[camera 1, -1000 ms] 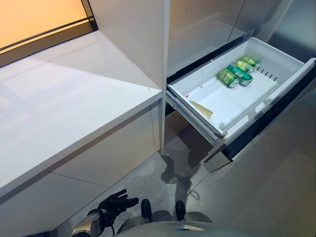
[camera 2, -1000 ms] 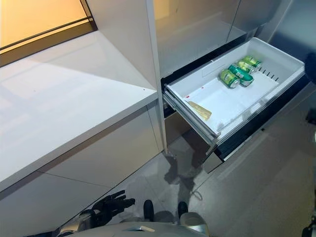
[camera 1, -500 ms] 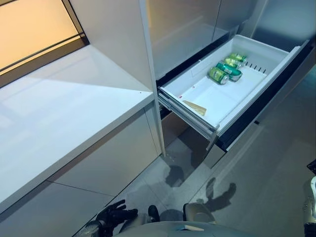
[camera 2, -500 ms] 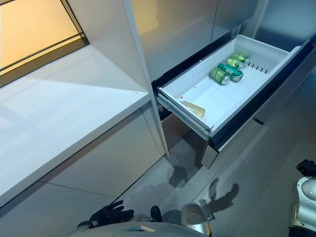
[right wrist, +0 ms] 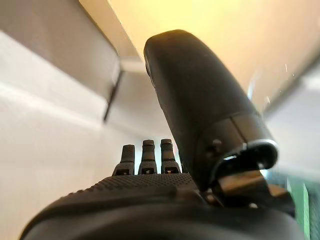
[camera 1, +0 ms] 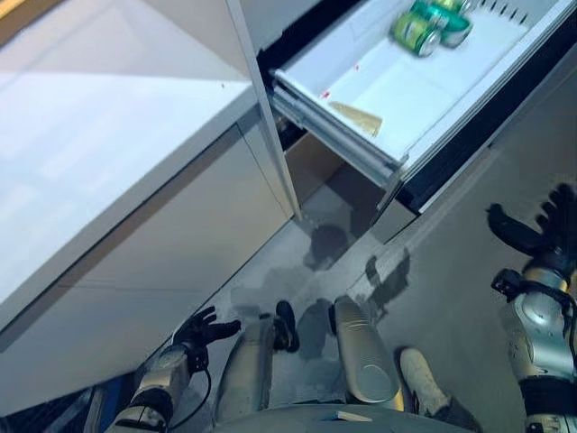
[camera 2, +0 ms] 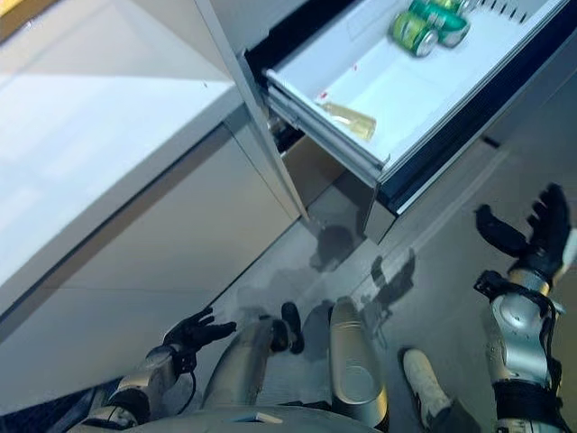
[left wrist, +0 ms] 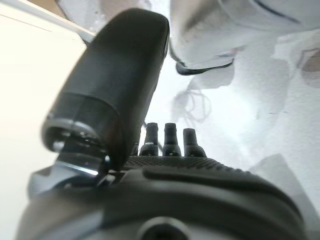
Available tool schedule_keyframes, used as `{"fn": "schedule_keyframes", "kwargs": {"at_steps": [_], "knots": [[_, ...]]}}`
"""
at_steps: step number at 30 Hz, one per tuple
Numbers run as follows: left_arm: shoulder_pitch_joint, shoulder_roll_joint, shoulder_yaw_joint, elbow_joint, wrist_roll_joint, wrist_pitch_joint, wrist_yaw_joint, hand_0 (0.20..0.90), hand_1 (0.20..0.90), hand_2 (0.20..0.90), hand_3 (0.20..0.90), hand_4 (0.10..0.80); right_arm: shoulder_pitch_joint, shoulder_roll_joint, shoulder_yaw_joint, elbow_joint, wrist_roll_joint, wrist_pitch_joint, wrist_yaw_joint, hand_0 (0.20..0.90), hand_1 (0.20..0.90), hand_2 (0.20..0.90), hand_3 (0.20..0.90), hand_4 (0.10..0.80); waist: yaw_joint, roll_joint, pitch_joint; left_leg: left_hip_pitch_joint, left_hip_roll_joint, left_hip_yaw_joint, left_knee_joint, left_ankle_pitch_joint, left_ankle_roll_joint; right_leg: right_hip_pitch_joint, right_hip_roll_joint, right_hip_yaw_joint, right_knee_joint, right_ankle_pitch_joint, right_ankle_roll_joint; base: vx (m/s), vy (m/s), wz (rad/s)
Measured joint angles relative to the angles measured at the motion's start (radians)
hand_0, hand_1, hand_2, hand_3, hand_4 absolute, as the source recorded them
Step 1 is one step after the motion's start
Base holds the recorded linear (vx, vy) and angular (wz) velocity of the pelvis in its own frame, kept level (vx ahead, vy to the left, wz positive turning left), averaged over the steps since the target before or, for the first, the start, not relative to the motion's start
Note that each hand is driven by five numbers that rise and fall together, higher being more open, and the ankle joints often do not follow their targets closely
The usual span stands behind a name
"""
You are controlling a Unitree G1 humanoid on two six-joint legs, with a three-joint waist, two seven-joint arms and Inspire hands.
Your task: Put drinks into fridge and close the fridge
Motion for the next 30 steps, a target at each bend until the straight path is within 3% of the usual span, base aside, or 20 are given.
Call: {"fn": "schedule_keyframes", "kwargs": {"at_steps": [9,17,30], "knots": [[-0.116,0.003,-0.068,-0.04,-0.041,0.045,0.008,0.9,0.9,0.9,0.9,0.8,-0.185,-0.066,0.16,0.01,-0.045,0.094,0.083,0.9,0.9,0.9,0.9,0.8,0.01,-0.007,0.046,-0.077,0.002,-0.031,0.04,0.015,-0.007,-0.056,0.007,-0.029,0.029,0.006,-0.013,-0.047,-0.032,0.07],[-0.138,-0.002,-0.087,-0.039,-0.042,0.074,0.028,0.9,0.9,0.9,0.9,0.8,-0.332,-0.067,0.257,0.086,-0.069,0.139,0.097,0.9,0.9,0.9,0.9,0.8,0.037,-0.004,0.048,-0.066,0.002,-0.077,0.034,0.026,-0.027,-0.032,0.006,-0.073,0.025,0.002,-0.038,0.054,-0.027,0.11],[-0.168,-0.011,-0.149,-0.037,-0.038,0.127,0.028,0.9,0.9,0.9,0.9,0.8,-0.569,-0.045,0.45,0.186,-0.077,0.188,0.131,0.9,0.9,0.9,0.9,0.8,0.115,0.001,0.053,0.012,-0.005,-0.136,-0.027,0.057,-0.056,0.067,-0.005,-0.139,-0.02,0.002,-0.056,0.064,-0.013,0.14]]}}
